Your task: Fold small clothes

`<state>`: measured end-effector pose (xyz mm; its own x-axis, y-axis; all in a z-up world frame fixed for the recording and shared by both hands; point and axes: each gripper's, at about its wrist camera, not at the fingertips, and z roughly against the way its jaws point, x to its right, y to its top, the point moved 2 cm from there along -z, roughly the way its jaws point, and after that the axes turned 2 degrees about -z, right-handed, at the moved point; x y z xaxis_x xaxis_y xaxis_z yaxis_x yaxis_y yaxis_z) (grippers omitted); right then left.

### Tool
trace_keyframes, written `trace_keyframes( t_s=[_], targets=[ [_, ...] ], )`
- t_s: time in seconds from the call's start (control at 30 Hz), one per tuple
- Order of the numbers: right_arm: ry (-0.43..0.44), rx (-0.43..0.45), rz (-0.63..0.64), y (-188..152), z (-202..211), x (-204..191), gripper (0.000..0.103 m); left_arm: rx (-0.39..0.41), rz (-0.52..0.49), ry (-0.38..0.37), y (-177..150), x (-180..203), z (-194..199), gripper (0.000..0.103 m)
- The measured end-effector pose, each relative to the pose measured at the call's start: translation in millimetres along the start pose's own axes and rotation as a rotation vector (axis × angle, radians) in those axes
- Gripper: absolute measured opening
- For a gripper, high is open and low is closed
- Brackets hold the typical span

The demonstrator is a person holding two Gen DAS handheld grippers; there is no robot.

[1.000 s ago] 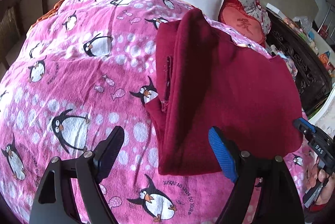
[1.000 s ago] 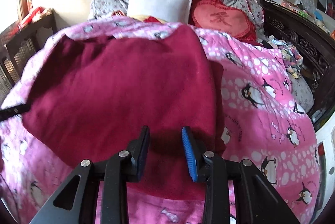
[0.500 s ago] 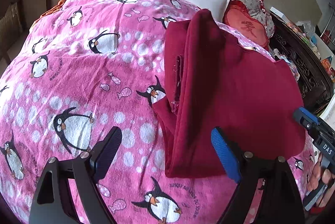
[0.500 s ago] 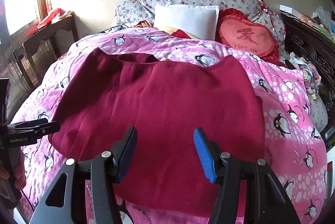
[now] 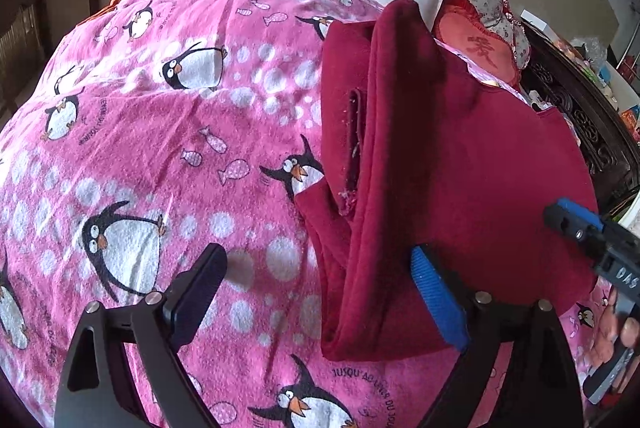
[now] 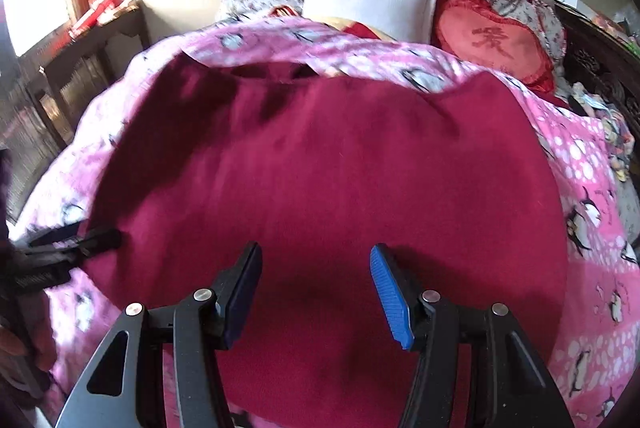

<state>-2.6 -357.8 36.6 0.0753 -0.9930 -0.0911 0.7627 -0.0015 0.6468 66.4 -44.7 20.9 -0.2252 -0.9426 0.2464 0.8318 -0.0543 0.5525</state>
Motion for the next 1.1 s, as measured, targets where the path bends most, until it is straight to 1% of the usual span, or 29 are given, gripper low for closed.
trace_keyframes(
  t_s=[0.07, 0.17, 0.3, 0.37, 0.4, 0.5, 0.57, 0.6, 0.63, 0.67, 0.7, 0.8, 0.87, 0.9, 0.97, 1.03, 1.1],
  targets=[
    [0.016, 0.014, 0.022, 7, 0, -13, 0.061, 0.003, 0.012, -0.018, -2, -3, 0, 0.093],
    [0.075, 0.034, 0.026, 24, -5, -34, 0.062, 0.014, 0.028, -0.043, -5, -7, 1, 0.093],
    [0.151, 0.062, -0.007, 51, -19, -66, 0.075, 0.032, 0.032, -0.082, -8, -11, 2, 0.094],
    [0.184, 0.054, -0.009, 62, -29, -83, 0.076, 0.036, 0.043, -0.1, -9, -13, 2, 0.094],
    [0.194, 0.048, -0.003, 68, -35, -93, 0.076, 0.037, 0.05, -0.11, -9, -15, 2, 0.094],
    [0.179, 0.035, 0.025, 85, -55, -120, 0.076, 0.041, 0.067, -0.134, -12, -20, 3, 0.095],
    [0.182, 0.012, 0.031, 92, -69, -128, 0.076, 0.041, 0.067, -0.146, -13, -21, 4, 0.097],
    [0.188, -0.007, 0.037, 95, -80, -134, 0.07, 0.041, 0.066, -0.151, -14, -21, 4, 0.097],
    [0.178, -0.017, 0.046, 97, -86, -136, 0.042, 0.041, 0.066, -0.156, -14, -22, 4, 0.098],
    [0.153, -0.017, 0.056, 96, -90, -137, 0.022, 0.041, 0.066, -0.161, -15, -23, 5, 0.098],
    [0.122, 0.006, 0.064, 97, -90, -138, 0.01, 0.043, 0.07, -0.17, -16, -24, 6, 0.098],
    [0.143, 0.053, 0.084, 95, -79, -144, 0.009, 0.047, 0.095, -0.202, -16, -29, 9, 0.098],
    [0.171, 0.067, 0.096, 95, -74, -149, 0.009, 0.049, 0.115, -0.219, -16, -34, 10, 0.098],
    [0.184, 0.058, 0.107, 96, -77, -153, 0.009, 0.049, 0.116, -0.221, -17, -34, 10, 0.098],
    [0.179, 0.041, 0.108, 94, -87, -155, 0.009, 0.046, 0.107, -0.214, -17, -33, 10, 0.098],
    [0.178, 0.005, 0.109, 91, -104, -156, 0.009, 0.048, 0.093, -0.201, -18, -30, 10, 0.099],
    [0.183, 0.001, 0.096, 88, -108, -152, 0.011, 0.047, 0.077, -0.187, -18, -27, 9, 0.099]
  ],
)
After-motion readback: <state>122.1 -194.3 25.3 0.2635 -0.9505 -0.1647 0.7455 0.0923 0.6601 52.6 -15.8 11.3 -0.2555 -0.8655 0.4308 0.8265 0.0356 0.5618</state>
